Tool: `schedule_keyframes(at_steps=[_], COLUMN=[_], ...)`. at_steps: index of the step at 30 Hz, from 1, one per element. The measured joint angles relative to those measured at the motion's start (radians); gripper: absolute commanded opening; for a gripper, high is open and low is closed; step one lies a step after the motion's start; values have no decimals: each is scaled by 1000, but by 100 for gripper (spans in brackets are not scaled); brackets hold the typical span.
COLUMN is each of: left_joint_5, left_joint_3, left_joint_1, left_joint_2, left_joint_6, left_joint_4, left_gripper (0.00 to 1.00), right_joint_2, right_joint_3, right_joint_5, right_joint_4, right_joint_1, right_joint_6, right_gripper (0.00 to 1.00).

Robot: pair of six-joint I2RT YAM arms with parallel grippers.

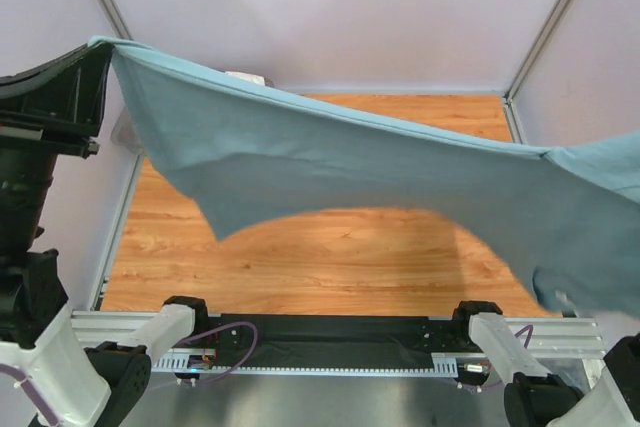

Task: Fold and stack the t-shirts
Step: Flatten the tshirt out, then fold the tshirt

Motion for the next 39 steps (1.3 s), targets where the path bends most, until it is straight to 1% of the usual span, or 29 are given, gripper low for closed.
schedule_keyframes(at_steps=[3, 7, 10, 12, 14, 18, 20, 22, 25, 28, 31, 34, 36, 39], left_joint_5=[12, 36, 50, 62, 79, 100, 114, 124, 140, 153, 158, 158, 156, 151], left_joint_3=[-68, -237, -387, -468, -529, -555, -534, -481, -343, -194, -91, -22, 16, 55], left_joint_1=[0, 0, -1, -5, -11, -29, -43, -56, -73, -84, -84, -82, -82, -82], left_joint_2=[8, 67, 171, 270, 410, 704, 850, 975, 1149, 1286, 1366, 1409, 1431, 1453], left_joint_6=[-14, -29, -32, -31, -26, 5, 21, 38, 58, 64, 65, 65, 65, 65], left_joint_4=[39, 126, 196, 245, 278, 304, 307, 302, 293, 289, 290, 291, 296, 298], left_gripper=[0, 0, 0, 0, 0, 0, 0, 0, 0, 0, 0, 0, 0, 0], right_joint_2=[16, 82, 192, 262, 350, 500, 562, 612, 686, 740, 774, 779, 773, 737], right_joint_3=[-51, -223, -369, -467, -583, -764, -821, -840, -840, -840, -840, -843, -851, -906], right_joint_5=[3, 13, 9, -7, -32, -77, -101, -118, -142, -160, -170, -178, -179, -182], right_joint_4=[22, 77, 95, 106, 111, 100, 99, 100, 108, 121, 123, 121, 125, 108], right_joint_1=[3, 2, -23, -54, -99, -177, -206, -220, -228, -228, -229, -229, -229, -229], right_joint_6=[-29, -82, -99, -90, -57, 27, 58, 71, 77, 76, 76, 77, 79, 98], right_gripper=[0, 0, 0, 0, 0, 0, 0, 0, 0, 1, 0, 0, 1, 0])
